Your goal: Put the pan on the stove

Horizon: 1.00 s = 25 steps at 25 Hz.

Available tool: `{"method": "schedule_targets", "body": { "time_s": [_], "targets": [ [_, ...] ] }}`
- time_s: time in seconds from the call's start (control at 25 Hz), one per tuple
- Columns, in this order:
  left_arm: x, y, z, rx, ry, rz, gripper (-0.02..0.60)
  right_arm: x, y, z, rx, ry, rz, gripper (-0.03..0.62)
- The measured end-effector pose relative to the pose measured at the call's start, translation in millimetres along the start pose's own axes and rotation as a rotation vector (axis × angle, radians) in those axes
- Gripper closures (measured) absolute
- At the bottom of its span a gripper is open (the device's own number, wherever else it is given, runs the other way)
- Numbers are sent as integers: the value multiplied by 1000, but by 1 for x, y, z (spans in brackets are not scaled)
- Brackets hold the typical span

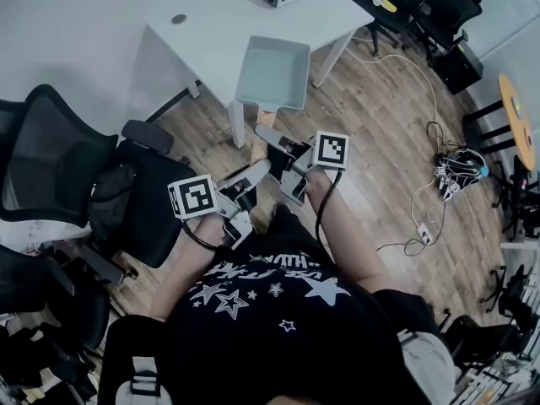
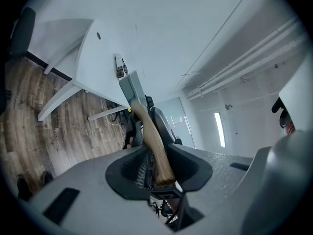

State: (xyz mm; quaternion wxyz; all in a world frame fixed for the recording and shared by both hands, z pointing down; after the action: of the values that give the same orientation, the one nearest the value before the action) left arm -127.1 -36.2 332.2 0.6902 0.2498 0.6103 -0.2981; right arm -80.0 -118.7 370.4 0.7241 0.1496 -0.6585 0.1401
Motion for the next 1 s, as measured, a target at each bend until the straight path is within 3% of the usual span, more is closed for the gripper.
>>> {"method": "schedule_targets", "body": {
  "time_s": [0.16,0.8,1.0],
  "targets": [
    [1,-1,2,-25,-19,73,466,-3,-1,-4,8,-1,14,434],
    [-23,4,3,6,-11,56,466,22,3,0,-51,4,-27,434],
    [-37,5,3,31,-19,95,466,34,4,2,-75,-7,-36,434]
  ]
}}
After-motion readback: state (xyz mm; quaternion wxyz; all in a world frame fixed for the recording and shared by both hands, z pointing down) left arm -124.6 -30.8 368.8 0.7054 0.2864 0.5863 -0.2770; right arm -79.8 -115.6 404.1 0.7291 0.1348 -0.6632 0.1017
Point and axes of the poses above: the fingertips, and each gripper's own axes: z forward along the fingers, x to its right, y out of its underside, the point moved 4 cm from there along -z, backward along the fingers, and after that the axes turned 6 degrees about x, right-handed, at the moved point
